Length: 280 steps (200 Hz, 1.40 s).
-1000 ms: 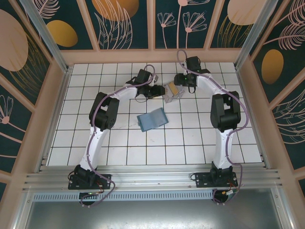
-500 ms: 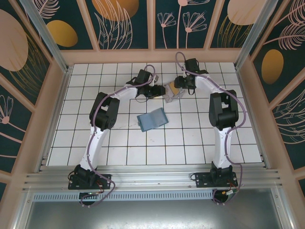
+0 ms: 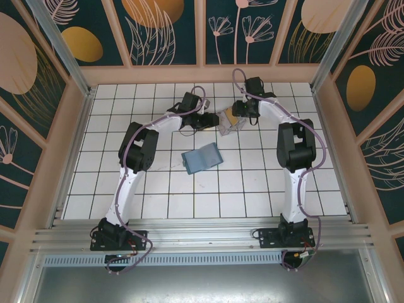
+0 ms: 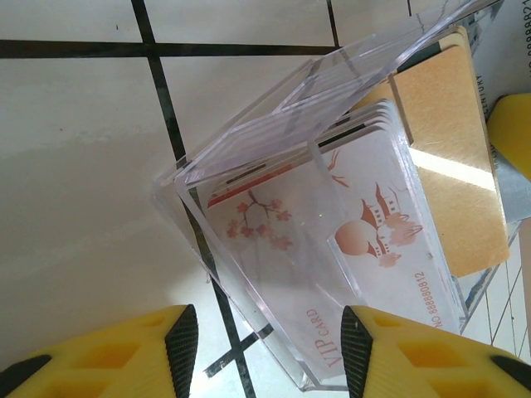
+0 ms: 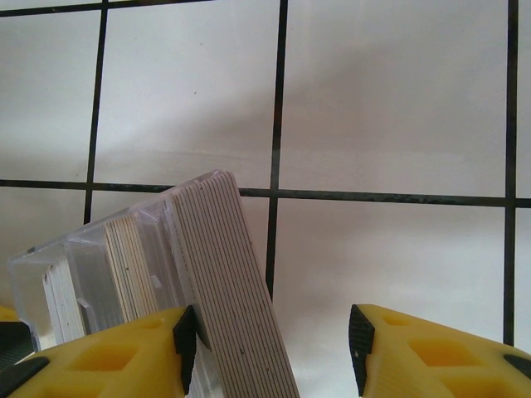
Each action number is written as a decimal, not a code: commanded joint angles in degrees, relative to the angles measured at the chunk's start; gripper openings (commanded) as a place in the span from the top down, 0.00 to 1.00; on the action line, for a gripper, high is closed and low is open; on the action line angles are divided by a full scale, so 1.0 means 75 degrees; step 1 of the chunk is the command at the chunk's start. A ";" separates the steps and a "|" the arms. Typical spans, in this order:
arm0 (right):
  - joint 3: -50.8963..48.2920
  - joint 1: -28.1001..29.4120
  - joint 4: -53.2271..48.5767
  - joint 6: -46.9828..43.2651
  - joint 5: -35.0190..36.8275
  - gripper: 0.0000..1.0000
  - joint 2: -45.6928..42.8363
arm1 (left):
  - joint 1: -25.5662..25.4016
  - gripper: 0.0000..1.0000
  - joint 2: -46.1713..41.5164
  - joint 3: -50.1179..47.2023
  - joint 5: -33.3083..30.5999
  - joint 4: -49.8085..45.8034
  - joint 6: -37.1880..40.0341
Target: Put the credit cards into the card holder
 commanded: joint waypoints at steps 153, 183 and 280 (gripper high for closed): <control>-0.0004 -0.0196 -0.0131 -0.0174 -0.0011 0.63 -0.0707 | -0.0027 0.49 0.0180 -0.0279 -0.0098 -0.0069 -0.0023; 0.0075 -0.0186 -0.0197 -0.0232 -0.0060 0.73 -0.0760 | -0.0033 0.49 0.0189 -0.0268 -0.0102 -0.0044 -0.0047; 0.0043 -0.0168 -0.0174 -0.0189 -0.0691 1.00 -0.0917 | -0.0030 0.50 0.0116 -0.0237 -0.0095 -0.0103 -0.0026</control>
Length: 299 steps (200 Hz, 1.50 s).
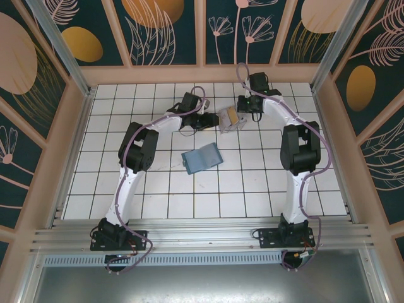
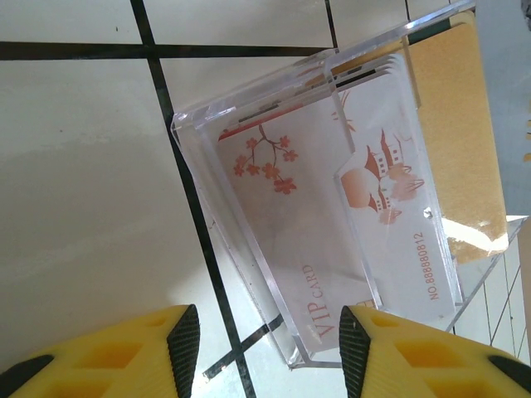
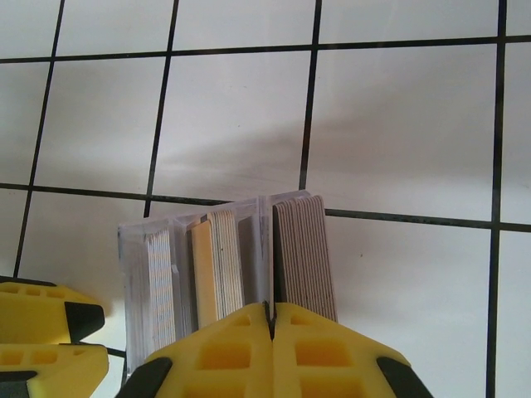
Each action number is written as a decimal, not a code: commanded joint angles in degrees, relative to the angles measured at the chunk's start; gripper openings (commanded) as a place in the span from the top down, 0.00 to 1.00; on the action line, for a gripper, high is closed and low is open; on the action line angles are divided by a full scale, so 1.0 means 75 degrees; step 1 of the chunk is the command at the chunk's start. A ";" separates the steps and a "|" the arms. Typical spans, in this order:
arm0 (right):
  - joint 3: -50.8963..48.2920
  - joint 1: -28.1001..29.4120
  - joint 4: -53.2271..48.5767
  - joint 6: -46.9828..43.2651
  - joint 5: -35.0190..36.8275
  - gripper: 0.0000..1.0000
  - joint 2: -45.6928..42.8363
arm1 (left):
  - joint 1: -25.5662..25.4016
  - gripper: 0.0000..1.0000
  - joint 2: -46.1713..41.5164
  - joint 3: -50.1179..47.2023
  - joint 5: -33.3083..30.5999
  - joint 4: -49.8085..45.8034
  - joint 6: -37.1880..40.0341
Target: Put the credit cards into the card holder
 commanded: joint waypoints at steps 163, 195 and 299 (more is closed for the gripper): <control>-0.3421 0.0327 0.2060 0.1250 -0.3643 0.99 -0.3135 | 0.0107 0.48 -0.3567 -0.2496 -0.1570 -0.0409 0.0513; -0.4445 0.0887 0.2601 0.1313 -0.4043 0.99 -0.3066 | 0.0160 0.51 -0.4504 -0.4195 -0.2046 -0.0575 0.0700; -0.5651 0.1638 0.4052 0.2061 -0.4751 0.99 -0.1884 | 0.0161 0.72 -0.5298 -0.6714 -0.2801 -0.0999 0.0735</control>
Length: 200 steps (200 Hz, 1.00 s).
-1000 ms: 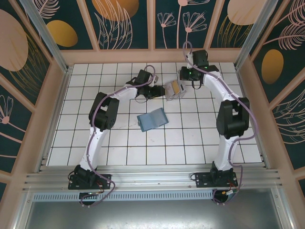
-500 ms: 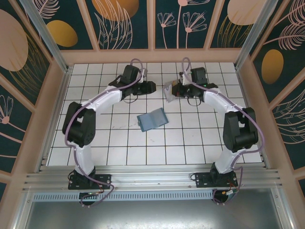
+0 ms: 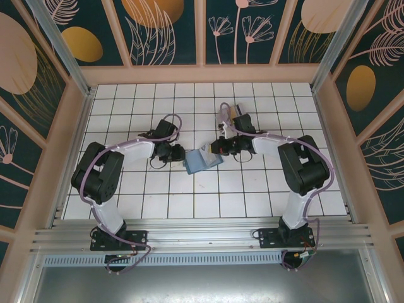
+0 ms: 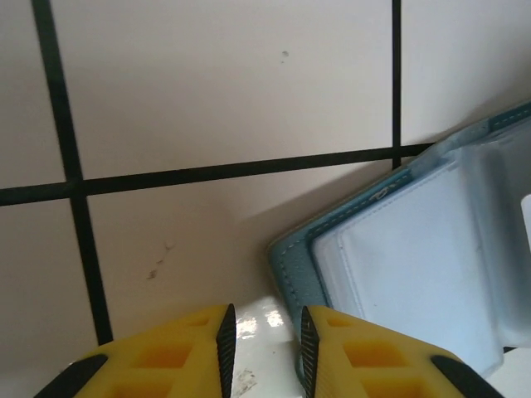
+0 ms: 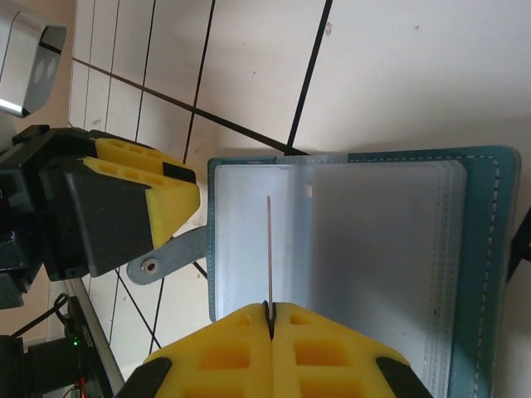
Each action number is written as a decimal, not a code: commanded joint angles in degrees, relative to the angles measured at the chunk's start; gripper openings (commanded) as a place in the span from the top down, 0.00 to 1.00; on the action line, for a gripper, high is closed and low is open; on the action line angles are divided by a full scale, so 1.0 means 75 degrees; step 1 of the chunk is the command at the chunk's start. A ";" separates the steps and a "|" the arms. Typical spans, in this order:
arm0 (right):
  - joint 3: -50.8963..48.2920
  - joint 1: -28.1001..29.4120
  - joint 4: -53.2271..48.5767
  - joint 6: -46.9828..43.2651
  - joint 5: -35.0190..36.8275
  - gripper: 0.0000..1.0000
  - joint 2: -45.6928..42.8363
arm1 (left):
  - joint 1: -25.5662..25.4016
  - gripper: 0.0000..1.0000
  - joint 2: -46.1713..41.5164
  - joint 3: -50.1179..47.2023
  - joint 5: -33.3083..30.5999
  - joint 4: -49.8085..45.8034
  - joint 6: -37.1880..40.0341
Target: Put the credit cards into the card holder
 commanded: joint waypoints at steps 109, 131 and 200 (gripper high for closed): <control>0.0152 0.0190 0.0439 0.0207 -0.0206 0.99 0.0709 | 0.0024 0.76 0.0238 -0.0344 0.0150 0.0429 -0.0062; 0.0237 0.0227 0.0403 0.0267 -0.0092 0.98 0.0773 | 0.0019 0.78 0.0284 -0.0579 0.0287 0.0584 -0.0114; 0.0388 0.0360 0.0340 0.0443 0.0179 0.99 0.0929 | 0.0014 0.78 0.0296 -0.0663 0.0368 0.0724 -0.0176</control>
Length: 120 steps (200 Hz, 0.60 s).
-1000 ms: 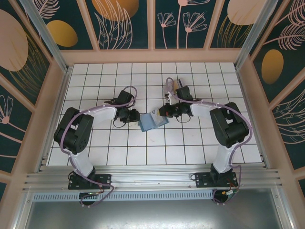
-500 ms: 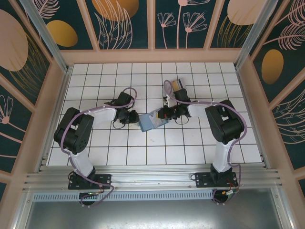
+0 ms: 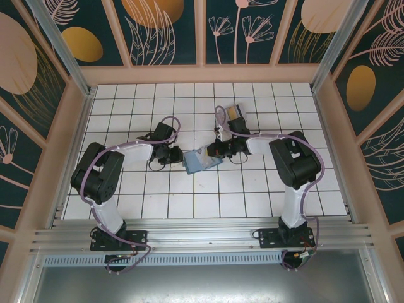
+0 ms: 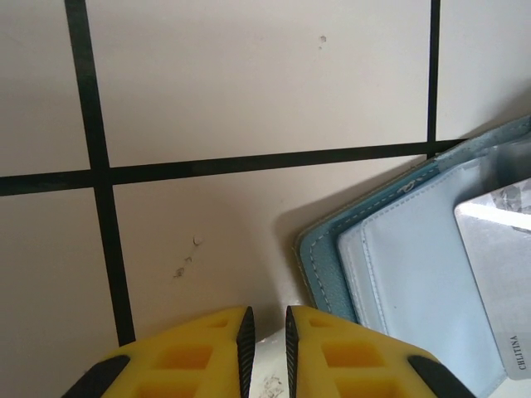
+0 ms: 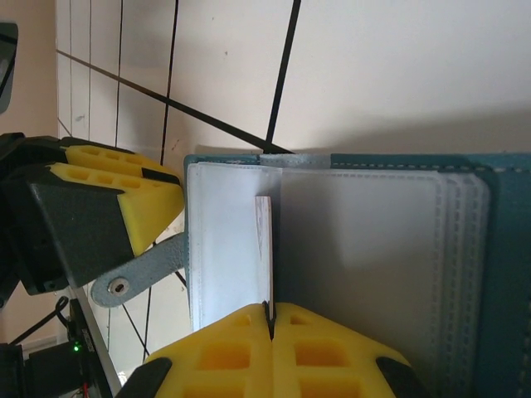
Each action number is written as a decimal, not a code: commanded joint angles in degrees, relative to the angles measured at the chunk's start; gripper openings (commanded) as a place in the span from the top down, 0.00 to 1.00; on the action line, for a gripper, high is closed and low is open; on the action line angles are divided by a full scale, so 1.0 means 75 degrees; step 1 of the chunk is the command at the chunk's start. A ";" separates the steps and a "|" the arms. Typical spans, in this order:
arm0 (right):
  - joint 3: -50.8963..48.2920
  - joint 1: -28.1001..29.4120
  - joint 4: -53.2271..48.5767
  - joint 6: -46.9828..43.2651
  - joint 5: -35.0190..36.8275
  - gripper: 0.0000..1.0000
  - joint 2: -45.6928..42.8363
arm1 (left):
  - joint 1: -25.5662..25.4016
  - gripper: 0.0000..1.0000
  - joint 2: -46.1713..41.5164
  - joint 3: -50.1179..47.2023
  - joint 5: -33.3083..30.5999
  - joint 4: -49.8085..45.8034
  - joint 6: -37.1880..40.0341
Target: Put the credit cards into the card holder
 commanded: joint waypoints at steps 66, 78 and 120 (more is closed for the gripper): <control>0.0243 0.0173 -0.0254 0.0480 0.1267 0.99 0.0053 | -0.0055 0.79 0.0267 -0.0345 0.0383 0.0337 -0.0164; 0.0221 0.0181 -0.0302 0.0601 0.1502 0.99 0.0018 | -0.0055 0.79 0.0250 -0.0380 0.0401 0.0371 -0.0192; 0.0147 0.0312 -0.0654 0.0583 0.2134 0.99 -0.0253 | -0.0055 0.79 0.0224 -0.0463 0.0429 0.0420 -0.0212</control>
